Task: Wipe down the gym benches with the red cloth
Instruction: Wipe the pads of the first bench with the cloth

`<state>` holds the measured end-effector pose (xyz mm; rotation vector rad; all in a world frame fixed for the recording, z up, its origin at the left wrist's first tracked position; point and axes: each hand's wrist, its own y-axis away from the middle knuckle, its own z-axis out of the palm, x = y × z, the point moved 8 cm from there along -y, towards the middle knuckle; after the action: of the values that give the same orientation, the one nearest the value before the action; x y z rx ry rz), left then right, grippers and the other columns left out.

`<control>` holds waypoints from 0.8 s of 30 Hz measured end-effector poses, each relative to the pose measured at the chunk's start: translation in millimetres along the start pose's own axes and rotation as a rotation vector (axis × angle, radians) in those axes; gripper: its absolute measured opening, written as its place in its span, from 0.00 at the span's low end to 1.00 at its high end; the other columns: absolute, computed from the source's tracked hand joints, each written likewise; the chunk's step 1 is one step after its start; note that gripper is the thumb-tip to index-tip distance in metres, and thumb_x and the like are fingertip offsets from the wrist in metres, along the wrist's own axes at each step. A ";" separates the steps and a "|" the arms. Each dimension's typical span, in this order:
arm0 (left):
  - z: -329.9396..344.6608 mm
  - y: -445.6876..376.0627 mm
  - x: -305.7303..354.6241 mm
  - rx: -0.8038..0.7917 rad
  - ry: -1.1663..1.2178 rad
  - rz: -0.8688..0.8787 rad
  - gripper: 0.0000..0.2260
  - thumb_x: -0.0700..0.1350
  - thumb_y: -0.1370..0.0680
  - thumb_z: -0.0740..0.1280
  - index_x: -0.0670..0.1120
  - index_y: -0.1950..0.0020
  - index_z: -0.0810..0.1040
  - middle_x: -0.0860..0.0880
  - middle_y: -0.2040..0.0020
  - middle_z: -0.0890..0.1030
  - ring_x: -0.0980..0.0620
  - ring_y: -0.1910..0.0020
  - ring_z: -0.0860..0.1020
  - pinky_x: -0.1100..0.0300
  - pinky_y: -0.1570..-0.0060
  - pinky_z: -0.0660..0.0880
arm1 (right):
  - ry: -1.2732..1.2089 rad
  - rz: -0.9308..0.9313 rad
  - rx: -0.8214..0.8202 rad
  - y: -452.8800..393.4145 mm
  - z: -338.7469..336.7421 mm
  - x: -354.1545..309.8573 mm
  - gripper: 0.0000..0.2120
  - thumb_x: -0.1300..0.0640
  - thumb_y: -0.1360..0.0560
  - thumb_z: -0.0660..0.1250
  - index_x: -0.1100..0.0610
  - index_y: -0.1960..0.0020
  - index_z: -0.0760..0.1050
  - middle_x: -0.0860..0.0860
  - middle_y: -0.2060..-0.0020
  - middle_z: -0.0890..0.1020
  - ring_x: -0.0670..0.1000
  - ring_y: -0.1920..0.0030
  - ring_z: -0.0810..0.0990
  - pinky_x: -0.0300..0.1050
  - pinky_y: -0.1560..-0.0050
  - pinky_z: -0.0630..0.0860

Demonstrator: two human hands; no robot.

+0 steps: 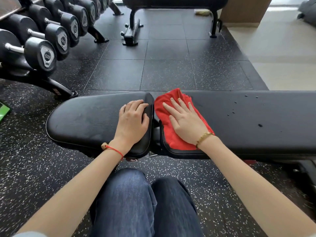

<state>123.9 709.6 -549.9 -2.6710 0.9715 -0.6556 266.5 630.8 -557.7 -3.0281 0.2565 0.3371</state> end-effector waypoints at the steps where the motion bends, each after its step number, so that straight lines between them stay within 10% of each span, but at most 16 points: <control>1: -0.1 0.0 -0.3 -0.004 0.006 -0.001 0.16 0.42 0.23 0.64 0.45 0.35 0.77 0.48 0.33 0.76 0.46 0.31 0.71 0.46 0.28 0.63 | -0.004 0.003 0.004 2.7 -3.0 6.6 0.24 0.53 0.18 0.51 0.47 0.22 0.53 0.49 0.22 0.53 0.52 0.22 0.47 0.53 0.23 0.41; 24: -1.8 2.2 7.0 -0.026 -0.009 -0.001 0.16 0.41 0.23 0.63 0.43 0.35 0.77 0.46 0.32 0.76 0.46 0.30 0.71 0.45 0.28 0.63 | 0.002 0.198 0.017 9.7 -15.7 68.8 0.26 0.49 0.18 0.51 0.45 0.22 0.50 0.54 0.21 0.50 0.55 0.22 0.48 0.52 0.23 0.40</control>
<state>126.7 703.2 -546.8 -2.6942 0.9830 -0.6344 334.3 608.9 -558.5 -2.9920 0.5581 0.3433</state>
